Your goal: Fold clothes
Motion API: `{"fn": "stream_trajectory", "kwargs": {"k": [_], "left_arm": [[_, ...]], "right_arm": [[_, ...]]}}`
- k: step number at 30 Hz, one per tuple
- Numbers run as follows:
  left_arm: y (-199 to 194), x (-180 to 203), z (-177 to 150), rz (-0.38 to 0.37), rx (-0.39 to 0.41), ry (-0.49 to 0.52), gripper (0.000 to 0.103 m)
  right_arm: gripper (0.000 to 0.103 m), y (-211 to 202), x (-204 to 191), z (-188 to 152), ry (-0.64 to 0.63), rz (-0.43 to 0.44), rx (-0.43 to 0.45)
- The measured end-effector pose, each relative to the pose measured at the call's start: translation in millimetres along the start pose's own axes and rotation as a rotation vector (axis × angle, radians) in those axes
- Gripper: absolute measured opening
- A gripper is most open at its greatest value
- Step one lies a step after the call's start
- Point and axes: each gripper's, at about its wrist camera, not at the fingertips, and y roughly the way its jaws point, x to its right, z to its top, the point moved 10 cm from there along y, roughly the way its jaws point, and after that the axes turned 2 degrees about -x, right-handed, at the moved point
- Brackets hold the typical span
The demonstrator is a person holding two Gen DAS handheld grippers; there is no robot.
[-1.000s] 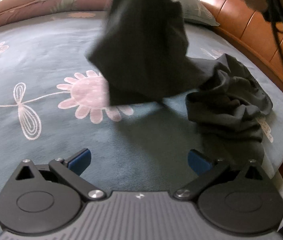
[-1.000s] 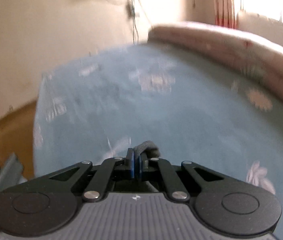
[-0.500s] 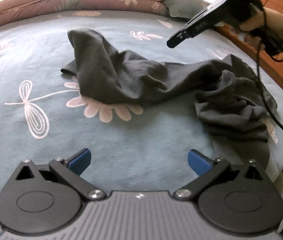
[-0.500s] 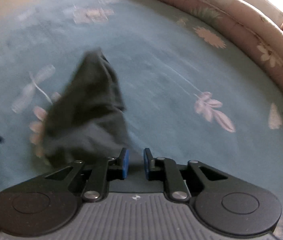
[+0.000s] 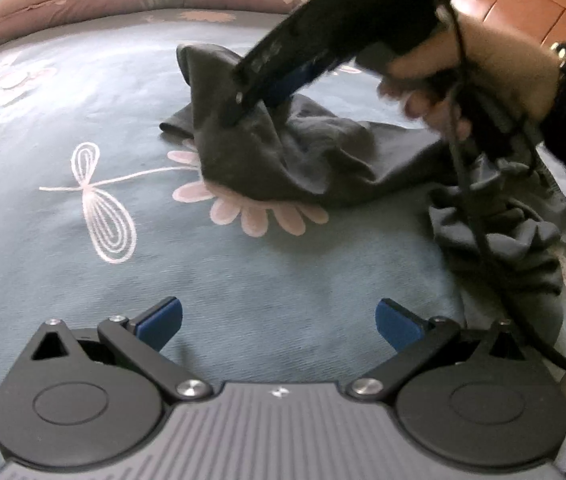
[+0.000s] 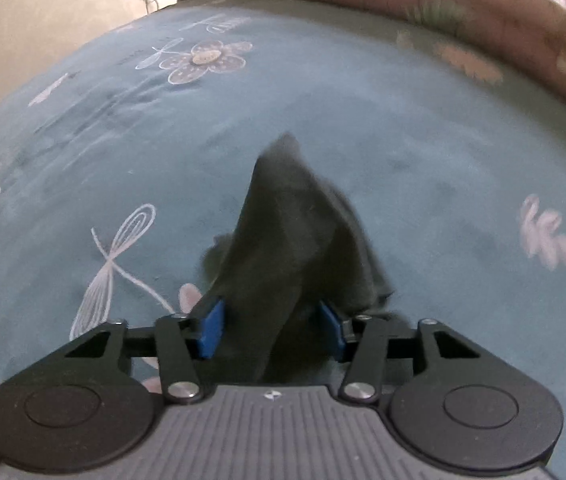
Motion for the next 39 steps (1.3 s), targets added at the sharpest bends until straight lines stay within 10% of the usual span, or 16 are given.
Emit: {"fn": "stream_trajectory", "kwargs": {"k": [1, 2, 12, 22, 39], "left_arm": [[0, -1, 0, 0.002, 0.0, 0.001, 0.102], [-1, -2, -1, 0.004, -0.002, 0.002, 0.102], [-4, -5, 5, -0.018, 0.037, 0.01, 0.102], [7, 5, 45, -0.075, 0.12, 0.013, 0.102], [92, -27, 112, -0.315, 0.155, -0.355, 0.102]], "right_arm": [[0.009, 2, 0, -2, 0.004, 0.012, -0.002], [0.006, 0, 3, -4, 0.004, 0.01, 0.003], [0.006, -73, 79, -30, 0.041, -0.101, 0.034], [0.03, -125, 155, -87, 0.203, -0.315, 0.082], [0.05, -162, 103, -116, 0.255, -0.166, 0.249]]}}
